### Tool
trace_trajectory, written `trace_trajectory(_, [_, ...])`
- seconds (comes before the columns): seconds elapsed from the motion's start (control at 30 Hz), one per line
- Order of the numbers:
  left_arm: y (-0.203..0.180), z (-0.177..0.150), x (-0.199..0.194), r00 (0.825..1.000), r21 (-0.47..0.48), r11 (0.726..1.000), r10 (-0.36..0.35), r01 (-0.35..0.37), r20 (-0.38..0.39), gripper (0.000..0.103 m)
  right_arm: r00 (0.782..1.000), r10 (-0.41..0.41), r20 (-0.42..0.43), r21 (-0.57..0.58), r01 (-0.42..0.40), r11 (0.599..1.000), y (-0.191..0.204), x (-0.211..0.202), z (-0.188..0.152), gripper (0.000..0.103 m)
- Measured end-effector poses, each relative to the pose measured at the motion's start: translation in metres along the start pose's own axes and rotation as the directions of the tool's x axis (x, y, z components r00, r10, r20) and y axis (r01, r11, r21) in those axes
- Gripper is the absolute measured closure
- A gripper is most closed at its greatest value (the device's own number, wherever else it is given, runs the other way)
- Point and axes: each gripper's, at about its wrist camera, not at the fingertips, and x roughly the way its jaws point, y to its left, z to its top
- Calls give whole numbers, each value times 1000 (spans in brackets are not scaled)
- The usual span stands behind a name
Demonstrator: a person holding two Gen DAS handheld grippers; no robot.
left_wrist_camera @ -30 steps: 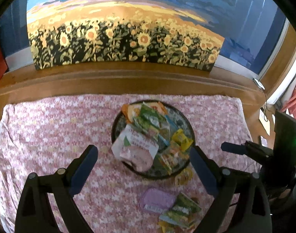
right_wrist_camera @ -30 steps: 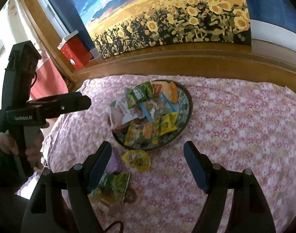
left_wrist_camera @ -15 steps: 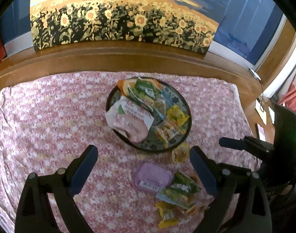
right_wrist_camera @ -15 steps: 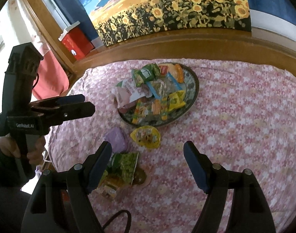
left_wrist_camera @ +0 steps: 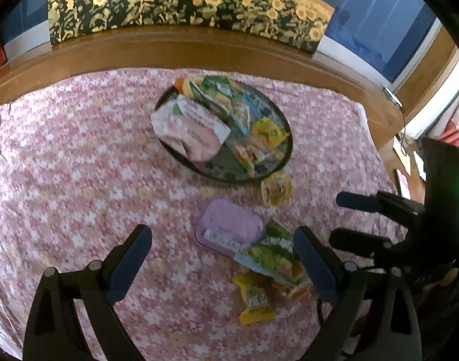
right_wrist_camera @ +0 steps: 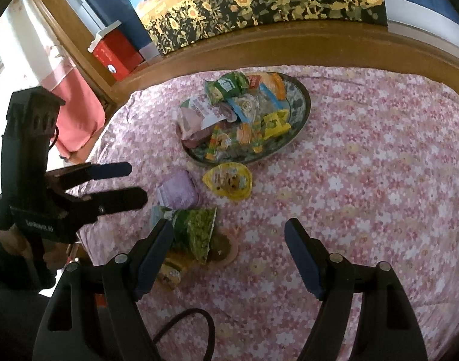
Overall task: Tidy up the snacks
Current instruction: 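Withdraw both open tools from the plate back to the snack pile, then grasp a green-and-white bag with the left tool while the right tool grasps an orange packet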
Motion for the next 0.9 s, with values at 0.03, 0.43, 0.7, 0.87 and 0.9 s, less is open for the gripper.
trace_trajectory(0.03, [-2, -3, 2, 1000, 6, 1000, 5, -5, -8, 5, 1000, -3, -5, 4, 3, 1000, -1, 1, -1, 25])
trace_trajectory(0.43, [-5, -27, 13, 1000, -2, 1000, -10, 10, -28, 8, 997, -3, -80, -8, 3, 1000, 2, 16, -15, 25])
trace_trajectory(0.7, [-40, -16, 28, 1000, 139, 990, -28, 29, -8, 33, 993, 35, -111, -10, -36, 999, 8, 14, -25, 29])
trace_trajectory(0.87, [-48, -17, 31, 997, 193, 979, -72, 72, -8, 49, 987, 74, -139, -49, -82, 995, 23, 16, -32, 38])
trace_trajectory(0.9, [-49, -17, 32, 997, 199, 977, -79, 80, -11, 53, 986, 86, -146, -55, -94, 994, 25, 18, -33, 42])
